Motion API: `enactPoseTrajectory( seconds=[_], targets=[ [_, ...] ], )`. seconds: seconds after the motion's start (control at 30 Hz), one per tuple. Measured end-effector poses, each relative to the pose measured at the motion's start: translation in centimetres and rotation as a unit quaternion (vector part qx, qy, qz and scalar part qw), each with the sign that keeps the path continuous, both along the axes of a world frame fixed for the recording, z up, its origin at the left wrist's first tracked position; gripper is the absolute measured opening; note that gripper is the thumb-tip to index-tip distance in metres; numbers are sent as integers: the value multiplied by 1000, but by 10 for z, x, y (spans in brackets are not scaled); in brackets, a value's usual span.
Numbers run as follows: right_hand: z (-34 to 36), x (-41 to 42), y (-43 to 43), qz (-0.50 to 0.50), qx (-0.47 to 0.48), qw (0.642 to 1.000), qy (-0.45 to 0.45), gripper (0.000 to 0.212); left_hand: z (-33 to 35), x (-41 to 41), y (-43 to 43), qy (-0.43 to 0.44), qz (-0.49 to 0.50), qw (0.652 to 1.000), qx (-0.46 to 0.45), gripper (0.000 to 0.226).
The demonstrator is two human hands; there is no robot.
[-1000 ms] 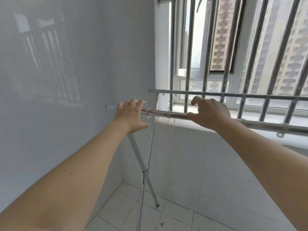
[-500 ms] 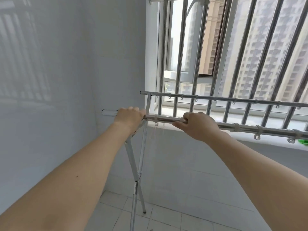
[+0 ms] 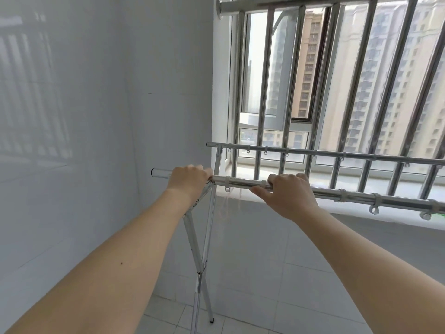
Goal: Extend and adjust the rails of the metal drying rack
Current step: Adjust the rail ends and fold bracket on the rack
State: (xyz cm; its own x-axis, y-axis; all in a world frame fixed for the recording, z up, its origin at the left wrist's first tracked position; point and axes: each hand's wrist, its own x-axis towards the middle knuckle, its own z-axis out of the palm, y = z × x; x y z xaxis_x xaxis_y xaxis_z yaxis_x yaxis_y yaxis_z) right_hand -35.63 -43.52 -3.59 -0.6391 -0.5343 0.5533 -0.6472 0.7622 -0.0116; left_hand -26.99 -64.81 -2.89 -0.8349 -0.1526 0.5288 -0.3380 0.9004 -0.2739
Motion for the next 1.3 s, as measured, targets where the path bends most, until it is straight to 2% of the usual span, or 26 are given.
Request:
enactPoseTrajectory(
  seconds=[0.27, 0.4, 0.57, 0.73, 0.9, 1.07, 1.13, 1.3],
  targets=[
    [-7, -37, -14, -16, -14, 998, 53, 50, -5, -42, -14, 21, -4, 1000, 7, 34],
    [1, -57, -19, -24, -16, 998, 54, 55, -1, -62, -17, 42, -8, 999, -4, 34],
    [4, -69, -20, -25, -22, 998, 55, 48, 2, -72, -16, 53, -9, 999, 3, 33],
    [0, -59, -19, -39, -20, 997, 61, 58, -2, -67, -13, 55, 2, 998, 6, 31],
    [-5, -36, -11, -43, 18, 998, 39, 63, -11, -46, -9, 36, 20, 999, 12, 33],
    [-4, -12, 11, -38, 51, 998, -15, 53, -14, -26, 2, -7, 16, 996, 82, 40],
    [1, -7, 31, -47, 41, 997, -41, 50, -10, -23, 13, 12, -8, 994, 110, 44],
    [13, -1, 114, -98, -6, 993, -66, 47, 8, -32, 85, 126, -140, 973, 133, 49]
  ],
)
